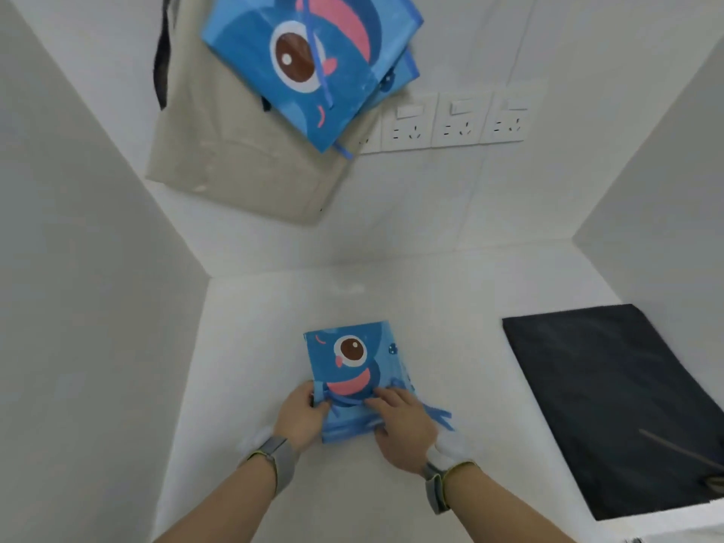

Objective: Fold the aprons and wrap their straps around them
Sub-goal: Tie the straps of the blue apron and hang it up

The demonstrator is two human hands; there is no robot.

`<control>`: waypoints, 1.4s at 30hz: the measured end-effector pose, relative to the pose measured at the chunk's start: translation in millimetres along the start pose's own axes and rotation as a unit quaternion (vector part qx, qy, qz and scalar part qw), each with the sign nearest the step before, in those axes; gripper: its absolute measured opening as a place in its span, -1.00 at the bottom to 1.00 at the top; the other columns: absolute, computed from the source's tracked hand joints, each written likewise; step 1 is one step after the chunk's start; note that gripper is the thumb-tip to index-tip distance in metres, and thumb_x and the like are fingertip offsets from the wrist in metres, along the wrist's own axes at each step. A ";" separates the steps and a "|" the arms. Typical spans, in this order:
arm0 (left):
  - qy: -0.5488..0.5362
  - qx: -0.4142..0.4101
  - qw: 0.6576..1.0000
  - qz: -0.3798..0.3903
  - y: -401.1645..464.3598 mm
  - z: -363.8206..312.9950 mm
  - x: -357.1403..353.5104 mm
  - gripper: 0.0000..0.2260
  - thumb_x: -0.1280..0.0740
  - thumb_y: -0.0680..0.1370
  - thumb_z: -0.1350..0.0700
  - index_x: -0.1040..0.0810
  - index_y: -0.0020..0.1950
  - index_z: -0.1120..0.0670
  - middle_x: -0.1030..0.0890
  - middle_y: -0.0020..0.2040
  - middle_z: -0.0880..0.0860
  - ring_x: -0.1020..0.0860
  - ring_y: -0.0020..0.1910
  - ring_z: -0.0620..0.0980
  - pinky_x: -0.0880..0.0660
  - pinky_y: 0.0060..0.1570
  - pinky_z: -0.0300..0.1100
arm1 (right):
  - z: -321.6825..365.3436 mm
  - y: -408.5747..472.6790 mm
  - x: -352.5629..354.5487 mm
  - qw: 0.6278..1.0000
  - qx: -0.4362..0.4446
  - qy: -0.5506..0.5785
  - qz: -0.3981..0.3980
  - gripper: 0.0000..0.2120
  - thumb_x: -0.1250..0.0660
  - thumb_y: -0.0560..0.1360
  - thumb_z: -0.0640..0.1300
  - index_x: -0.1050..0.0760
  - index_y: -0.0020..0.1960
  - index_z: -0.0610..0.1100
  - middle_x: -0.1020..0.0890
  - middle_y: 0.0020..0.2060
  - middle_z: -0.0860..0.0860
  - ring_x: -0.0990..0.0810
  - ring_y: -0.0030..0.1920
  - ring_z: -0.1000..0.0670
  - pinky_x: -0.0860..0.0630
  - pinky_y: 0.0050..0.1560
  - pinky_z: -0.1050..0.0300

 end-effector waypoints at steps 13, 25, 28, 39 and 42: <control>0.107 -0.097 0.987 -0.069 -10.5 -16.5 -9.7 -0.78 -0.33 0.51 0.25 -0.60 0.11 0.04 -0.56 0.00 -0.01 -0.53 0.05 0.02 -0.43 0.06 -0.22 | -56.6 -20.7 51.7 0.955 -0.220 0.146 -0.137 -0.69 -0.26 0.43 -0.35 -0.58 0.07 -0.07 -0.55 -0.02 0.06 -0.47 0.07 -0.03 -0.31 0.02 0.27; 0.209 -0.122 0.968 0.072 13.6 -55.3 -86.7 -0.59 -0.25 0.55 0.22 -0.37 0.39 0.01 -0.41 0.30 0.05 -0.45 0.24 0.03 -0.40 0.27 -0.11 | -85.4 -46.2 31.6 0.955 -0.279 0.103 -0.011 -0.80 -0.40 0.44 -0.02 -0.36 -0.19 0.09 -0.45 -0.10 0.06 -0.50 0.00 -0.02 -0.40 -0.07 0.17; 0.220 -0.084 0.969 0.079 25.7 -54.9 -90.0 -0.73 -0.29 0.56 0.08 -0.46 0.26 0.01 -0.53 0.18 0.04 -0.53 0.14 0.02 -0.47 0.16 -0.09 | -88.5 -42.9 32.5 0.956 -0.283 0.072 0.027 -0.72 -0.34 0.49 0.02 -0.29 -0.31 0.10 -0.47 -0.15 0.06 -0.53 -0.01 -0.04 -0.42 -0.07 0.13; 0.089 -0.060 0.993 0.057 30.2 -75.2 -86.8 -0.94 -0.36 0.50 0.13 -0.54 -0.16 0.00 -0.59 -0.16 -0.07 -0.56 -0.12 -0.06 -0.44 -0.12 -0.23 | -78.1 -30.4 47.8 0.685 -0.327 0.643 -0.104 -0.92 -0.32 0.50 -0.28 -0.52 -0.18 -0.24 -0.57 -0.29 -0.15 -0.54 -0.24 -0.04 -0.46 -0.13 0.12; -0.018 -0.069 0.992 0.102 16.7 -86.4 -94.9 -0.96 -0.40 0.47 0.18 -0.61 -0.14 0.04 -0.64 -0.23 -0.07 -0.59 -0.18 -0.09 -0.51 -0.11 -0.22 | -66.7 -26.5 45.9 0.667 -0.314 0.669 -0.091 -0.91 -0.32 0.51 -0.30 -0.53 -0.17 -0.26 -0.56 -0.36 -0.16 -0.56 -0.30 -0.04 -0.53 -0.13 0.11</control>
Point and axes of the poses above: each hand's wrist, its own y-axis towards the middle knuckle, its own x-axis out of the back of the hand, z = x × y, the point moved 8 cm from there along y, towards the middle knuckle
